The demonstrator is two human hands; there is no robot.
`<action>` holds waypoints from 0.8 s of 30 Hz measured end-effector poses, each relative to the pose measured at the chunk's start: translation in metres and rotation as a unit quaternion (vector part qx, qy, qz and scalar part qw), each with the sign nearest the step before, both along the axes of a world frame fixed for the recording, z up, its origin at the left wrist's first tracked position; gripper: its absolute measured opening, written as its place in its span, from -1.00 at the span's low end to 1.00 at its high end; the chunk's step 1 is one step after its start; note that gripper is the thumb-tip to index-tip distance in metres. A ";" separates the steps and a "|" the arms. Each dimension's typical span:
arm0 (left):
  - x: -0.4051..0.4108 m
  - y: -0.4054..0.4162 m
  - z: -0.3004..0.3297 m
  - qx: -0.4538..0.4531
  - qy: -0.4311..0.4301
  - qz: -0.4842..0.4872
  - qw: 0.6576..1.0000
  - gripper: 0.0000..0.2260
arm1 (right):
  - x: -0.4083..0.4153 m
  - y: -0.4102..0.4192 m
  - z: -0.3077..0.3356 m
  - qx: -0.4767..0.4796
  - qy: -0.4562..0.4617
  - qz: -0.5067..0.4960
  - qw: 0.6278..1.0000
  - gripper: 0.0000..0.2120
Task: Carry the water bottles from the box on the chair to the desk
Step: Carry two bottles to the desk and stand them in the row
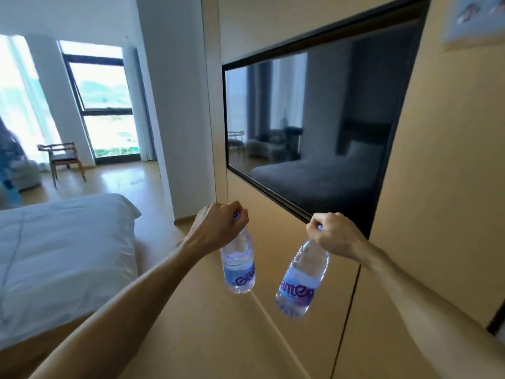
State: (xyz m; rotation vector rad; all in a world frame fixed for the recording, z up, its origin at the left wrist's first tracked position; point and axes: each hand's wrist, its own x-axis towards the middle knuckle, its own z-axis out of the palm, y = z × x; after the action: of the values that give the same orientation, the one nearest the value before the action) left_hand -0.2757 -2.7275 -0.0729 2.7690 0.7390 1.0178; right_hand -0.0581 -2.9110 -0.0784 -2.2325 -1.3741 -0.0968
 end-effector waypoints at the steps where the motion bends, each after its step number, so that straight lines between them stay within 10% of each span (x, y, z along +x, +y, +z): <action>1: -0.006 0.019 0.010 -0.001 -0.004 0.016 1.000 -0.70 | -0.004 0.022 0.011 0.009 -0.008 0.003 1.000 -0.78; 24: -0.034 0.366 0.126 0.048 -0.037 0.183 0.981 -0.80 | 0.006 0.498 0.112 0.068 -0.109 0.199 0.972 -0.79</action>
State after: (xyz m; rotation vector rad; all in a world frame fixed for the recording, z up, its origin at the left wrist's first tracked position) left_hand -0.3098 -2.3612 0.0532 2.7125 1.2513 1.2386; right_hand -0.0524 -2.4135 0.0336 -1.8370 -1.8484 -0.2911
